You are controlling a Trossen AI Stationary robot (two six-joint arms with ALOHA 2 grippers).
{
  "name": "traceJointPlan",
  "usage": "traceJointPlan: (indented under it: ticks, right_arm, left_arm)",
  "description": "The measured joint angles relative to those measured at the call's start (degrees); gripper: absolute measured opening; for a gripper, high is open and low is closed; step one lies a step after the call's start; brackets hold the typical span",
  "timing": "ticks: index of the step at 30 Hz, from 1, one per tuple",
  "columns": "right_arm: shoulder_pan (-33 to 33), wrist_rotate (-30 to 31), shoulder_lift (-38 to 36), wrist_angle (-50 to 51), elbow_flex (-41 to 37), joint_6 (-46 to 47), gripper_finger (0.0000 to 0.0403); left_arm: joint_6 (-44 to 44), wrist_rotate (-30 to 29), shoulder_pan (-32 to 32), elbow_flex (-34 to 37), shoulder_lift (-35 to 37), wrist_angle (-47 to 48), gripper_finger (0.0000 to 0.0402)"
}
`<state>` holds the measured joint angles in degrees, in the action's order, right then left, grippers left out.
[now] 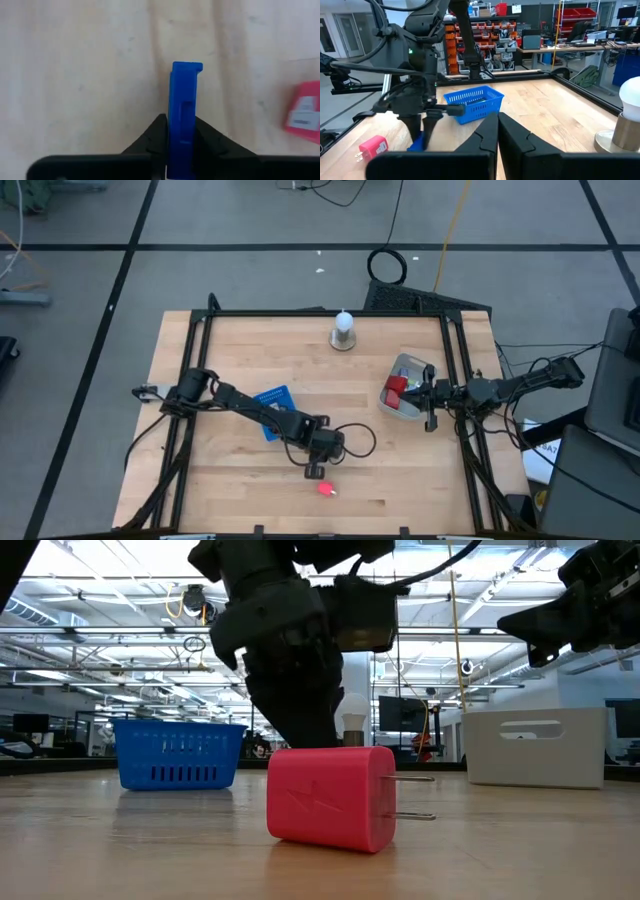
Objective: Pick & Place Office items
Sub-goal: Put the light blue digital timer into the blue bin
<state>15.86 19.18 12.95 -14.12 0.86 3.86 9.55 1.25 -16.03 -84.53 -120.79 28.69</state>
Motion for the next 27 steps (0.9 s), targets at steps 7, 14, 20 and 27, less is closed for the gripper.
traceJointPlan:
  ticks: [7, 14, 20, 27]
  right_arm:
    - [0.0, 0.0, 0.0, 0.8, 0.0, 1.1, 0.0001]
    - [0.0, -0.1, 1.2, 1.5, 0.0, 1.5, 0.0001]
    - [0.0, -0.1, 1.8, 1.6, 0.0, 1.5, 0.0001]
    - [0.0, -0.1, 2.0, 1.6, 0.0, 1.5, 0.0001]
  left_arm:
    - [-5.9, 1.1, 0.0, 0.0, 4.2, -1.3, 0.0058]
    - [-9.3, -6.3, -1.0, 3.8, 19.2, -2.8, 0.0051]
    - [-8.1, -13.0, -1.5, 17.4, 40.8, -9.7, 0.0051]
    - [-1.5, -16.9, -1.8, 39.9, 64.9, -16.7, 0.0051]
